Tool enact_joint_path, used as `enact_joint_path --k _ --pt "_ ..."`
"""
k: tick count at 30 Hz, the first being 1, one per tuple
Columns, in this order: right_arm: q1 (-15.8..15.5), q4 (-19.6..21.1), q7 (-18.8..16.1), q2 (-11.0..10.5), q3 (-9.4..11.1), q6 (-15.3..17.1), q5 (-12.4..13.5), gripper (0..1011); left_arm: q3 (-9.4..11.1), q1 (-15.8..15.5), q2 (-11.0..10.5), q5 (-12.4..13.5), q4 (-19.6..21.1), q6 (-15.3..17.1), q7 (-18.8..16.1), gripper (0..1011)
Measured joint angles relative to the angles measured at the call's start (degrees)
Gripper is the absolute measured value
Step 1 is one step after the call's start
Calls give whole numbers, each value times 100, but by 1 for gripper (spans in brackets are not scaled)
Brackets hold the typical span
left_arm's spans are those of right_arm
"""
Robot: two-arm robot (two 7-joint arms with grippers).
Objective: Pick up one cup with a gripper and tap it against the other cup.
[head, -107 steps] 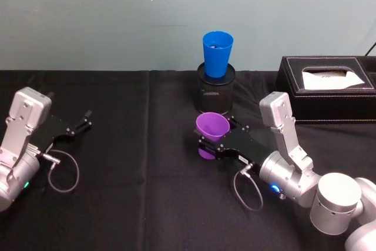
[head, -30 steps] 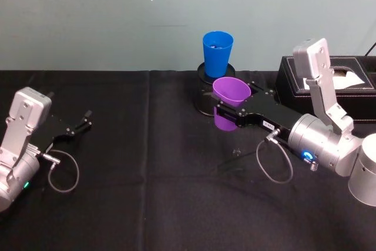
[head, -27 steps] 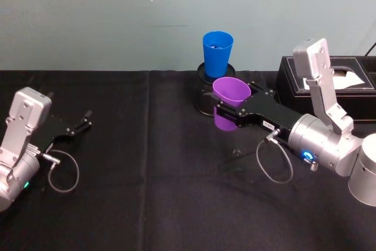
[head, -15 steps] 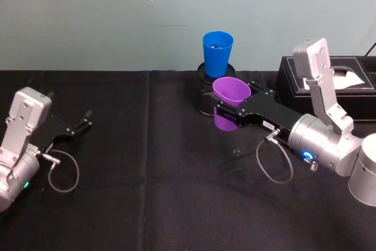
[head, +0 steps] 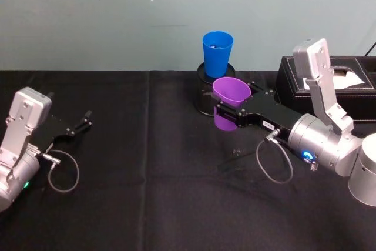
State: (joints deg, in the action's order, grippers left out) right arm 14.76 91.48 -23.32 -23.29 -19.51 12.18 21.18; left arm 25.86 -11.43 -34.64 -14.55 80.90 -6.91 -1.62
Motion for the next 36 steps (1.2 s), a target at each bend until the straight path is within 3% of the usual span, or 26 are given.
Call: enact_joint_path --k 36 --pt "0 0 0 0 0 0 0 739 0 0 0 0 0 0 0 1000"
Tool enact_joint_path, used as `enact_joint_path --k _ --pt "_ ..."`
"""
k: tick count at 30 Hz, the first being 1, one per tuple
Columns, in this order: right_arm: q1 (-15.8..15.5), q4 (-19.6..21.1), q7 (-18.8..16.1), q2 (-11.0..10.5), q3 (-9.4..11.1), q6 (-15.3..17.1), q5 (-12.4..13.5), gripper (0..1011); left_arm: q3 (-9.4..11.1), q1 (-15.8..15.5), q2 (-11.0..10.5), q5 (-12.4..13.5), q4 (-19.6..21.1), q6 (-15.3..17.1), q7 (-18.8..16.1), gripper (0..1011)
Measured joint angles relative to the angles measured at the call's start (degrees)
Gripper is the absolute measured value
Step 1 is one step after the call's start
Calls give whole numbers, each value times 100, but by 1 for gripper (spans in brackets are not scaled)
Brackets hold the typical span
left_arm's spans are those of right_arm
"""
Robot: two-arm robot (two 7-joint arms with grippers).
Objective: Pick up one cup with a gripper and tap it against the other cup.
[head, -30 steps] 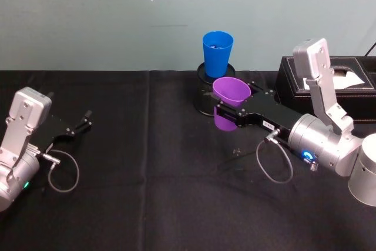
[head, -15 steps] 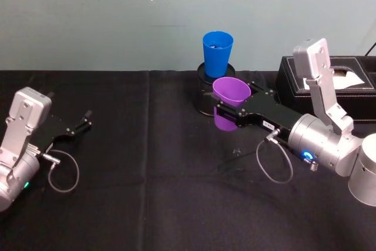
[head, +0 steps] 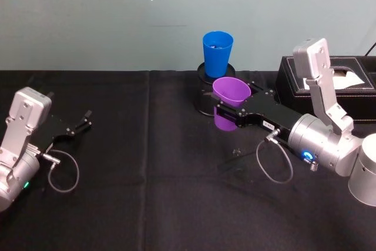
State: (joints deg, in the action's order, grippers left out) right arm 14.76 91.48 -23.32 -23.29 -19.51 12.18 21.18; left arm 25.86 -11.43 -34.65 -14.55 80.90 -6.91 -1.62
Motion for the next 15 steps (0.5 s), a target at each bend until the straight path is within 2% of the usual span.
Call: enact_joint_path --k 15 --pt "0 0 0 0 0 0 0 739 0 0 0 0 0 0 0 1000"
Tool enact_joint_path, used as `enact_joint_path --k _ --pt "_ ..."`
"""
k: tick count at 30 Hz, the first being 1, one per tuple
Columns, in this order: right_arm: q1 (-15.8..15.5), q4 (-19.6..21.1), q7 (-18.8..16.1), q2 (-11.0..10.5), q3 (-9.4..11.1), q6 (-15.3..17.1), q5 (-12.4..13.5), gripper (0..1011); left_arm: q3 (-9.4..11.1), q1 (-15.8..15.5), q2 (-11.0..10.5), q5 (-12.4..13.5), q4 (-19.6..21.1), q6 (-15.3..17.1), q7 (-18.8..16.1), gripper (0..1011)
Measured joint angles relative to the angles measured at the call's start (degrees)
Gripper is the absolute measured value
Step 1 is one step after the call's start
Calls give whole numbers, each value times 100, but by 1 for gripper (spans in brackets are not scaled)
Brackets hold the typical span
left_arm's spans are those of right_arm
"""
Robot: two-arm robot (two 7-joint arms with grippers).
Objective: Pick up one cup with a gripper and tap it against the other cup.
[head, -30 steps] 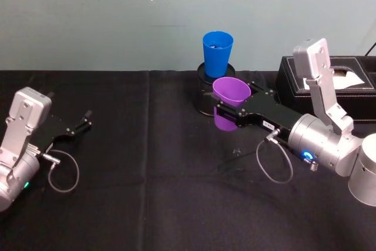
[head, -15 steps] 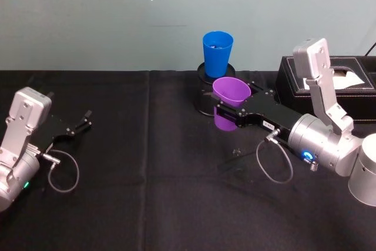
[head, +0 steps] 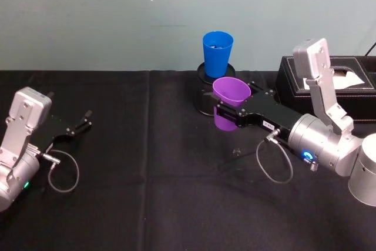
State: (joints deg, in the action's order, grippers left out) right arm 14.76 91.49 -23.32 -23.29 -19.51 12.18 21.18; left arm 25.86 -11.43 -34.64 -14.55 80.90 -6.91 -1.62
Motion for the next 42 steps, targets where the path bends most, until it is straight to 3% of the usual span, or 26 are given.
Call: enact_joint_path --k 42 --pt "0 0 0 0 0 0 0 739 0 0 0 0 0 0 0 1000"
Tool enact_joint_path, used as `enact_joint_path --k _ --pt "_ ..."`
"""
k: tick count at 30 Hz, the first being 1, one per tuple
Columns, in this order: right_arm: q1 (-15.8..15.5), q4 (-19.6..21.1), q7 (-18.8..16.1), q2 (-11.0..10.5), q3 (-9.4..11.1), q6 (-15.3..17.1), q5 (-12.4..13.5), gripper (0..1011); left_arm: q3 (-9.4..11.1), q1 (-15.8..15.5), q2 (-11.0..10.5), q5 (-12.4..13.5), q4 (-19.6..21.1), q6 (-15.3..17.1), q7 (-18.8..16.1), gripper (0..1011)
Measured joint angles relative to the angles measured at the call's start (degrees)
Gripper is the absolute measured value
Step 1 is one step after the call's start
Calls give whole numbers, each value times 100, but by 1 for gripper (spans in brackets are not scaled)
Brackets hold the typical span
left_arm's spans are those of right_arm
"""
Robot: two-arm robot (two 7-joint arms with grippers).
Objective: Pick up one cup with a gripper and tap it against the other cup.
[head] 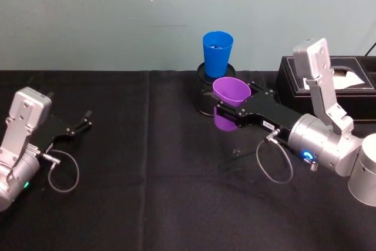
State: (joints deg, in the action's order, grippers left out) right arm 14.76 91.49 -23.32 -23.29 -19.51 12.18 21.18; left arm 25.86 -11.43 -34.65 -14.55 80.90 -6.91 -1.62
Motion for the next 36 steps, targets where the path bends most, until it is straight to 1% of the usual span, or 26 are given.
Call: enact_joint_path --k 13,17,23,24,26,27,30,31,36 --pt "0 0 0 0 -1 0 0 739 0 0 0 0 0 0 0 1000" --pt "64 -91 0 -19 -56 -5 22 738 0 0 0 0 0 0 0 1000" --pt "344 -413 19 0 -180 90 16 739 0 0 0 0 0 0 0 1000" --pt "457 -530 23 28 -213 119 1 739 0 0 0 0 0 0 0 1000" --pt "556 -643 26 56 -237 148 -7 738 0 0 0 0 0 0 0 1000" --pt "676 -765 26 93 -262 175 -9 739 0 0 0 0 0 0 0 1000" --pt "850 -967 21 151 -291 233 -4 739 0 0 0 0 0 0 0 1000" --pt "958 -1087 12 182 -304 268 3 738 0 0 0 0 0 0 0 1000" --pt "1256 -1396 -43 279 -335 374 81 739 0 0 0 0 0 0 0 1000"
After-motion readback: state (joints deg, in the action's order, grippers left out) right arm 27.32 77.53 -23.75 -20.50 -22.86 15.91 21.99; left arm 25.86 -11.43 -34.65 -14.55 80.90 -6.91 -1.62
